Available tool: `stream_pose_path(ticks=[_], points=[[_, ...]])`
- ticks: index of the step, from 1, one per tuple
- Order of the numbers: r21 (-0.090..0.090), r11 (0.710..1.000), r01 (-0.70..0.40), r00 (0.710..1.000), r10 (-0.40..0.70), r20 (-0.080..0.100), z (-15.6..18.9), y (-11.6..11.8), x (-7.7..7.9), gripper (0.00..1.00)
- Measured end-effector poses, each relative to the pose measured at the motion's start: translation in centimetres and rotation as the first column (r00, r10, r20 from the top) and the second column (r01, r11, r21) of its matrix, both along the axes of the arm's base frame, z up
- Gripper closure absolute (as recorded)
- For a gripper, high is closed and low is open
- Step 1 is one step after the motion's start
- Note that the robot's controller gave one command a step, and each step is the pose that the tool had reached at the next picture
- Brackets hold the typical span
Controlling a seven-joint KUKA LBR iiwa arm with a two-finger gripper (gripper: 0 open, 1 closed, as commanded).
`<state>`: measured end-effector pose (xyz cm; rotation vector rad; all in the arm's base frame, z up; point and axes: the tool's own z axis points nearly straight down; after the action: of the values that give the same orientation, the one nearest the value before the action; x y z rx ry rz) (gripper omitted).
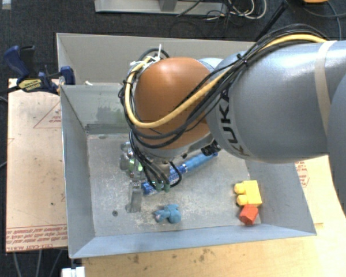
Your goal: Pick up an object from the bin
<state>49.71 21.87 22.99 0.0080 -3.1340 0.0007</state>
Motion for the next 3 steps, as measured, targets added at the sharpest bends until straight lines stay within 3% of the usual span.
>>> stream_pose_path(ticks=[1, 2, 3], points=[[-0.001, 0.99, -0.142, 0.99, 0.142, 0.005, -6.6, -2.2, 4.9, 0.0], [-0.002, 0.972, -0.233, 0.972, 0.233, 0.005, -9.6, -8.0, 6.0, 0.0], [0.001, 0.97, -0.243, 0.97, 0.243, 0.004, -16.4, -11.8, 8.2, 0.0]])
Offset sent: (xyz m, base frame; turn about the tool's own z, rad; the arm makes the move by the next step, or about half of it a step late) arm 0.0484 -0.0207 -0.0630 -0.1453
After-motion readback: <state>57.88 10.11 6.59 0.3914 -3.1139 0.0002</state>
